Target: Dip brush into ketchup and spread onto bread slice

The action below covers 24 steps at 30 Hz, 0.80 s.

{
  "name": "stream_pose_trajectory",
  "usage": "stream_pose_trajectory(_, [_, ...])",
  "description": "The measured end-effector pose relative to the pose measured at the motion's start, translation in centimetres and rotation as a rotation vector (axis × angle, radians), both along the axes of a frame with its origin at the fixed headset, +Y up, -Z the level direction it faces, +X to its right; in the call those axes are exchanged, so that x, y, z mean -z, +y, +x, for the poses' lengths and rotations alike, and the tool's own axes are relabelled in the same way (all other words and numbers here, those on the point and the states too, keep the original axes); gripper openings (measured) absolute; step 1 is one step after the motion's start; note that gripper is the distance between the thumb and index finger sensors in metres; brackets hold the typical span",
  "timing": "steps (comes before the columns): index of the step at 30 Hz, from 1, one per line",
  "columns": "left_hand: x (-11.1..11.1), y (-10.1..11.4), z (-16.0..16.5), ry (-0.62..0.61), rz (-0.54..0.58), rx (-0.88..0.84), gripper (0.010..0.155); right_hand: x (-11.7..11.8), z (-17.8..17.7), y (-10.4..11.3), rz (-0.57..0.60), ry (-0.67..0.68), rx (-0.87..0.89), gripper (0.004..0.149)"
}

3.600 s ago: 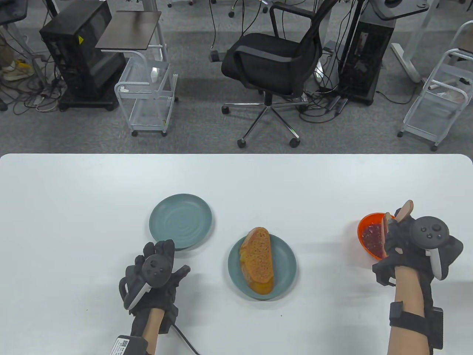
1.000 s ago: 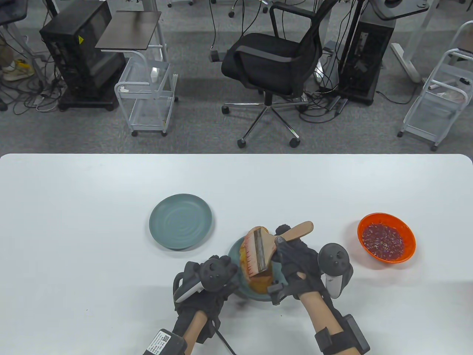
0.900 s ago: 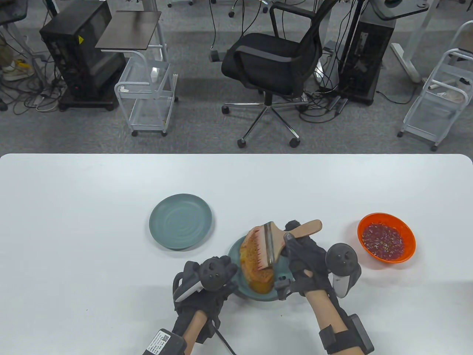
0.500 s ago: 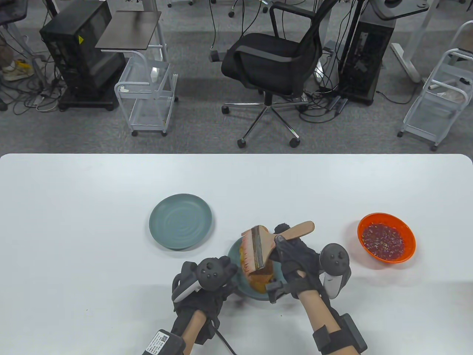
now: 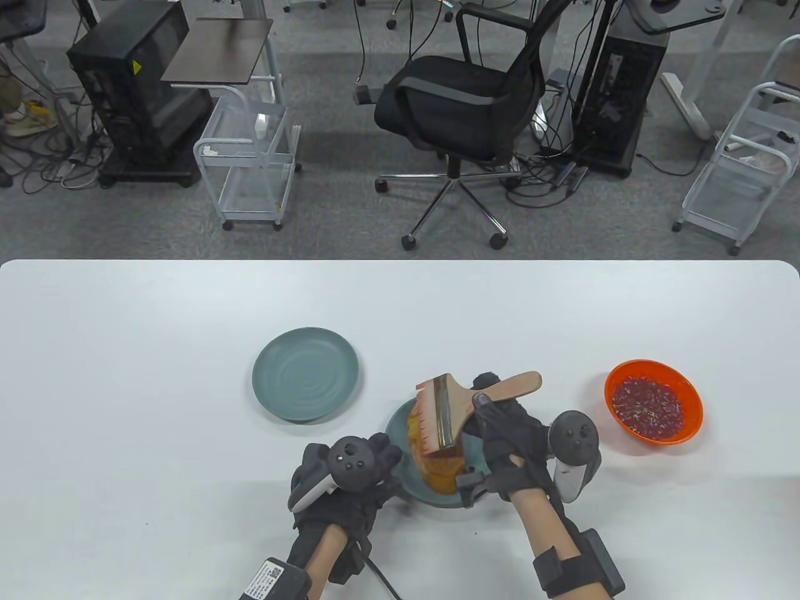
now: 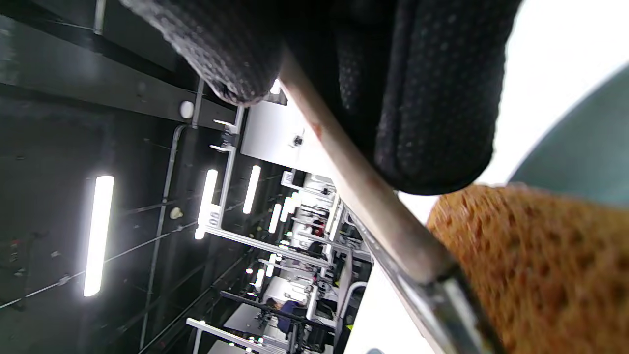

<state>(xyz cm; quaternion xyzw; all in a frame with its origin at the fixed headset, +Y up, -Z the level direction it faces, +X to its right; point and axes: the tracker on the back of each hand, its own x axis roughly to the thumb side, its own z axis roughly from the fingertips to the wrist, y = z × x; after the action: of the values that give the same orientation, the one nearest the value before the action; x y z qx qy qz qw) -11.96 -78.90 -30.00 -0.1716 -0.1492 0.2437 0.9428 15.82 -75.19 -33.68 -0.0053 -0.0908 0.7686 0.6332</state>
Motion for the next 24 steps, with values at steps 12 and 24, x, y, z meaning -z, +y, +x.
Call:
stream_pose_trajectory(12, [0.0, 0.0, -0.1, -0.002, -0.008, -0.002, 0.054, -0.2, 2.8, 0.9, 0.097, -0.133, -0.041, 0.053])
stream_pose_trajectory(24, [0.0, 0.0, -0.1, 0.0, -0.01, -0.003, 0.054, -0.2, 4.1, 2.1, 0.164, -0.167, -0.256, 0.052])
